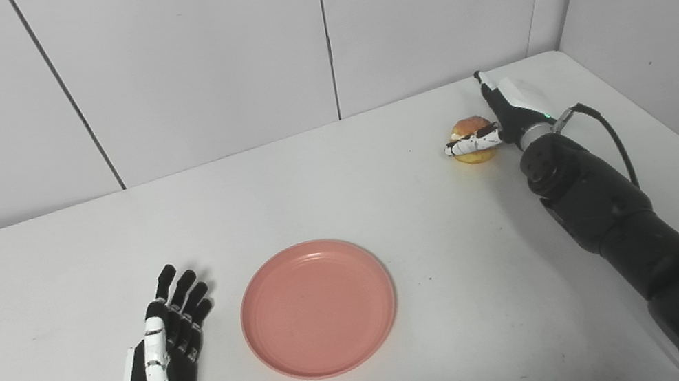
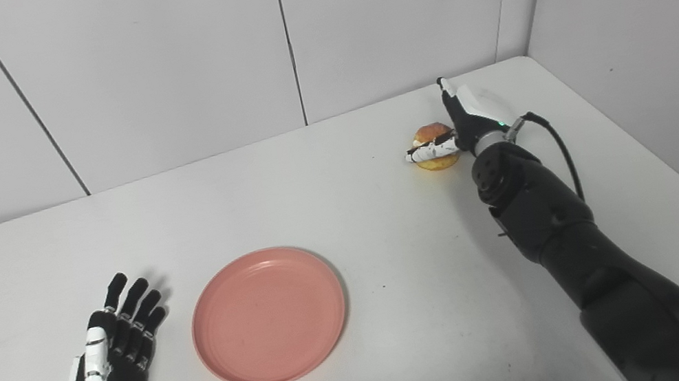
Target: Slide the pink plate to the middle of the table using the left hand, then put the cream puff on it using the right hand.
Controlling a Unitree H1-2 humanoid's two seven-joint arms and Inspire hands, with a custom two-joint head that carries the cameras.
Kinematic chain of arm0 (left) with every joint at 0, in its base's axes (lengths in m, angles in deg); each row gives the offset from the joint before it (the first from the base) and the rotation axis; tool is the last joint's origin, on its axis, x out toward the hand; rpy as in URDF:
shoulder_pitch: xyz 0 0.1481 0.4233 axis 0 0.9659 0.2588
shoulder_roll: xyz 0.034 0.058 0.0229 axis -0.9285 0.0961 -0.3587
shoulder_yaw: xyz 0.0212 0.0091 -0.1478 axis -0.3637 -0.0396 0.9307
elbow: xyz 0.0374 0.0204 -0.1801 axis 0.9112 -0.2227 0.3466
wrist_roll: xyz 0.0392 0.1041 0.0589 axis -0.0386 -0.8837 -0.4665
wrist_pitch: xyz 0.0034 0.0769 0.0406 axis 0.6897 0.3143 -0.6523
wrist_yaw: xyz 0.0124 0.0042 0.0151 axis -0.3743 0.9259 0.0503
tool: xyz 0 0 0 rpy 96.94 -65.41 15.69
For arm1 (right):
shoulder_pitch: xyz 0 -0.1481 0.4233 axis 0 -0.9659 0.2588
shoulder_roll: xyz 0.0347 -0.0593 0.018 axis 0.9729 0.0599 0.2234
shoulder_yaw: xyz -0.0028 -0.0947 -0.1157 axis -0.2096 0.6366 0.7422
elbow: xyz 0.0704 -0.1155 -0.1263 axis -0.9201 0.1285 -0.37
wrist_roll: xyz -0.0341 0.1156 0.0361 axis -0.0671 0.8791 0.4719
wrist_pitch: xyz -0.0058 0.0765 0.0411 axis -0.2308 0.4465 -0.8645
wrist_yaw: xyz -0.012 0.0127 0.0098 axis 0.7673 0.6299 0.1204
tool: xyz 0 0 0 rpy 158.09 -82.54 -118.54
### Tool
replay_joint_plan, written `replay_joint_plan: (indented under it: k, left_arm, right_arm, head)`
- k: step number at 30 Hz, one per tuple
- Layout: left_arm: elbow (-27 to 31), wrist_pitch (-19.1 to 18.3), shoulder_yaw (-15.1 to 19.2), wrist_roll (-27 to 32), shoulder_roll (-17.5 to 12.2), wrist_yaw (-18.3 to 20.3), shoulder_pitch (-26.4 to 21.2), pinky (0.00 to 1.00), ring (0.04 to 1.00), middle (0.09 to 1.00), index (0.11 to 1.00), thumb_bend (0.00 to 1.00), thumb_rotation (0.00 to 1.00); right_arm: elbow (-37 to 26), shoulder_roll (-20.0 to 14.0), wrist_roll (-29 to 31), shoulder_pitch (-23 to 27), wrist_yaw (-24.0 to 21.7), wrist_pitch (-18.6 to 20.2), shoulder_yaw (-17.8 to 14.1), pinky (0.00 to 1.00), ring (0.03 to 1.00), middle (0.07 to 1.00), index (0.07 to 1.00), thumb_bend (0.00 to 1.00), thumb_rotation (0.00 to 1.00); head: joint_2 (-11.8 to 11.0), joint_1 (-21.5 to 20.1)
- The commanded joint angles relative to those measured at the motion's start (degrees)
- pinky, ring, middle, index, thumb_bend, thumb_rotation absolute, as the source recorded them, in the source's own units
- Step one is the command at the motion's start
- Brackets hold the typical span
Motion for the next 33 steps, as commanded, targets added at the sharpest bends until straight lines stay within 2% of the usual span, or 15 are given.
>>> replay_joint_plan:
  k: [1, 5, 6, 7, 8, 9, 10, 11, 12, 14, 15, 16, 17, 33]
  left_arm:
    - [-1.5, -3.2, -0.2, -0.8, -0.7, -0.5, 2.6, 0.95, 0.931, 0.941, 0.944, 0.36, 1.0]
    - [-1.4, -3.3, -0.3, -0.8, -0.8, -0.4, 2.6, 0.96, 0.937, 0.949, 0.951, 0.36, 1.0]
    - [-1.3, -3.4, -0.4, -0.8, -0.8, -0.4, 2.6, 0.96, 0.94, 0.953, 0.954, 0.35, 1.0]
    - [-1.3, -3.5, -0.4, -0.8, -0.8, -0.4, 2.6, 0.96, 0.942, 0.956, 0.957, 0.36, 1.0]
    - [-1.1, -3.7, -0.5, -0.8, -0.9, -0.4, 2.7, 0.96, 0.943, 0.957, 0.957, 0.36, 1.0]
    - [-0.9, -3.8, -0.6, -0.7, -0.9, -0.4, 2.7, 0.96, 0.943, 0.957, 0.957, 0.36, 1.0]
    - [-0.8, -3.9, -0.6, -0.7, -0.9, -0.4, 2.7, 0.96, 0.943, 0.955, 0.958, 0.36, 1.0]
    - [-0.8, -3.8, -0.6, -0.7, -0.9, -0.4, 2.7, 0.96, 0.943, 0.954, 0.958, 0.36, 1.0]
    - [-0.9, -3.8, -0.6, -0.6, -0.9, -0.4, 2.7, 0.96, 0.943, 0.955, 0.957, 0.36, 1.0]
    - [-0.5, -4.1, -0.6, -0.5, -0.8, -0.6, 2.8, 0.96, 0.939, 0.952, 0.953, 0.36, 1.0]
    - [-0.3, -4.3, -0.6, -0.5, -0.7, -0.7, 2.8, 0.95, 0.936, 0.95, 0.95, 0.36, 1.0]
    - [-0.1, -4.5, -0.5, -0.5, -0.7, -0.8, 2.8, 0.95, 0.935, 0.95, 0.95, 0.36, 1.0]
    - [0.0, -4.5, -0.5, -0.4, -0.7, -0.7, 2.8, 0.96, 0.939, 0.953, 0.953, 0.36, 1.0]
    - [-1.2, -3.4, -0.6, -0.8, -0.8, -0.3, 2.4, 0.97, 0.944, 0.955, 0.957, 0.36, 1.0]
  right_arm:
    - [1.1, 0.5, 0.5, 1.5, -0.7, -1.3, 0.6, 0.63, 0.805, 0.911, 0.982, 0.89, 0.33]
    - [2.7, 0.6, 0.6, 2.1, -1.5, -1.0, 1.6, 0.65, 0.789, 0.867, 0.944, 0.88, 0.31]
    - [3.0, 0.6, 0.7, 2.2, -1.7, -0.7, 1.7, 0.62, 0.761, 0.84, 0.932, 0.88, 0.31]
    - [3.4, 0.7, 0.4, 2.4, -1.7, -0.2, 2.0, 0.54, 0.665, 0.748, 0.892, 0.87, 0.32]
    - [3.9, 0.6, 0.0, 2.6, -1.8, 0.0, 2.5, 0.51, 0.606, 0.682, 0.814, 0.86, 0.31]
    - [4.4, 0.4, -0.3, 3.0, -2.4, -0.2, 3.1, 0.51, 0.6, 0.674, 0.8, 0.85, 0.31]
    - [4.8, 0.2, -0.4, 3.2, -2.7, -0.4, 3.6, 0.5, 0.556, 0.621, 0.705, 0.82, 0.27]
    - [5.0, 0.1, -0.3, 3.2, -3.0, -0.5, 3.8, 0.5, 0.534, 0.594, 0.656, 0.81, 0.25]
    - [5.0, 0.1, -0.2, 3.3, -3.0, -0.5, 3.9, 0.44, 0.475, 0.536, 0.557, 0.64, 0.19]
    - [4.8, 0.1, 0.2, 3.1, -2.9, -0.7, 3.9, 0.37, 0.424, 0.493, 0.505, 0.55, 0.15]
    - [4.6, 0.1, 0.3, 2.9, -2.9, -0.8, 3.8, 0.35, 0.403, 0.482, 0.493, 0.53, 0.14]
    - [4.6, 0.0, 0.3, 2.8, -2.8, -0.9, 3.8, 0.33, 0.387, 0.46, 0.514, 0.53, 0.06]
    - [4.6, 0.0, 0.4, 2.7, -2.6, -1.1, 3.8, 0.32, 0.381, 0.448, 0.524, 0.52, 0.02]
    - [1.5, -0.9, 0.2, 2.2, -1.2, -0.3, 3.6, 0.32, 0.383, 0.437, 0.529, 0.52, 0.0]
  head:
    - [0.0, 0.0]
    - [0.0, 0.2]
    - [0.1, 0.2]
    - [0.1, 0.2]
    - [0.1, 0.2]
    - [0.1, 0.2]
    - [0.1, 0.2]
    - [0.1, 0.2]
    - [0.1, 0.2]
    - [0.2, 0.2]
    - [0.2, 0.2]
    - [0.3, 0.3]
    - [0.3, 0.3]
    - [0.3, 0.8]
